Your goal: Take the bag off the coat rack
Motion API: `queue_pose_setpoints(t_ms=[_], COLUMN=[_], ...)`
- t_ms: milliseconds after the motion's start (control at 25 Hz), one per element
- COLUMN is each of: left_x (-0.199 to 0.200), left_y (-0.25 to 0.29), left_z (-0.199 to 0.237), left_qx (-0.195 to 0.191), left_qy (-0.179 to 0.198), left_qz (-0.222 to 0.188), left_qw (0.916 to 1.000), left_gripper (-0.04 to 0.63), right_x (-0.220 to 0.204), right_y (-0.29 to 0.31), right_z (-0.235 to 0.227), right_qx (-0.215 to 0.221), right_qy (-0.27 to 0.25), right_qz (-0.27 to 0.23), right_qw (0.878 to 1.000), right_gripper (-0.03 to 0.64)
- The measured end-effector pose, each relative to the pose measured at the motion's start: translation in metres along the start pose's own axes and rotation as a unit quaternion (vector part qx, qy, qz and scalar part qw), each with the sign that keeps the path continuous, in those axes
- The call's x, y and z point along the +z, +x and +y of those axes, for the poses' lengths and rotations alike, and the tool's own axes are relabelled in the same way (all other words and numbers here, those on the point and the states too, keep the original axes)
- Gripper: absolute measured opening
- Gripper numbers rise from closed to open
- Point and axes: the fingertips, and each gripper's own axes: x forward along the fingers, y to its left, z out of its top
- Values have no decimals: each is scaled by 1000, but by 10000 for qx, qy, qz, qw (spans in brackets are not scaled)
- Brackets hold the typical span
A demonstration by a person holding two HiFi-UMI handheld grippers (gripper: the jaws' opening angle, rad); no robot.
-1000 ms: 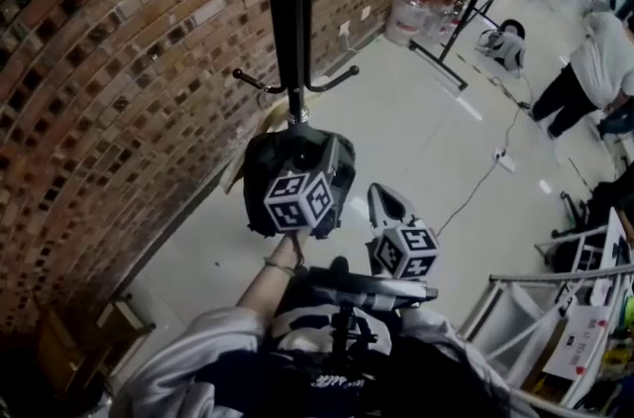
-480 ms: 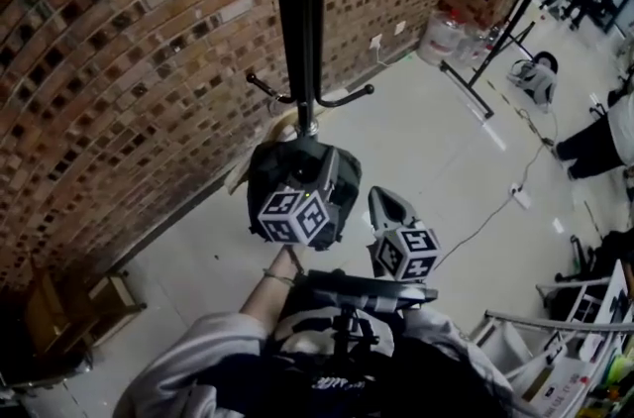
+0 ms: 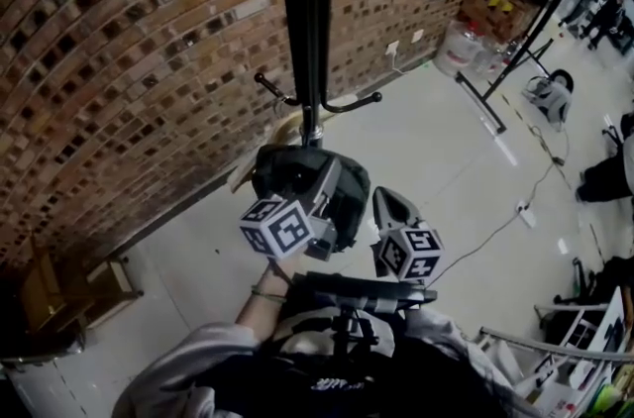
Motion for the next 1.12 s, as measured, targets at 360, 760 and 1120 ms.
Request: queue_pose_setpoints(t_ms=[360,760,1120], left_x=[6,1,5], left_y=[-20,-45,-86], left_z=[-25,-35,-12], left_qx=[-205,-247,39], left_qy=[-395,164,-62], left_qz=[56,501,552], left_qw=[9990,9983,9984], left_gripper=[40,40,40], right_x=[1,6,4], right_y=[1,-19,-21], right_z=[-9,-32,-9], right_qx=[-102,-583,-663], right_qy=[77,421,460], right_qz=[-120,-358,-463], right_qw=[9998,9968,9957], right_gripper=[11,9,9])
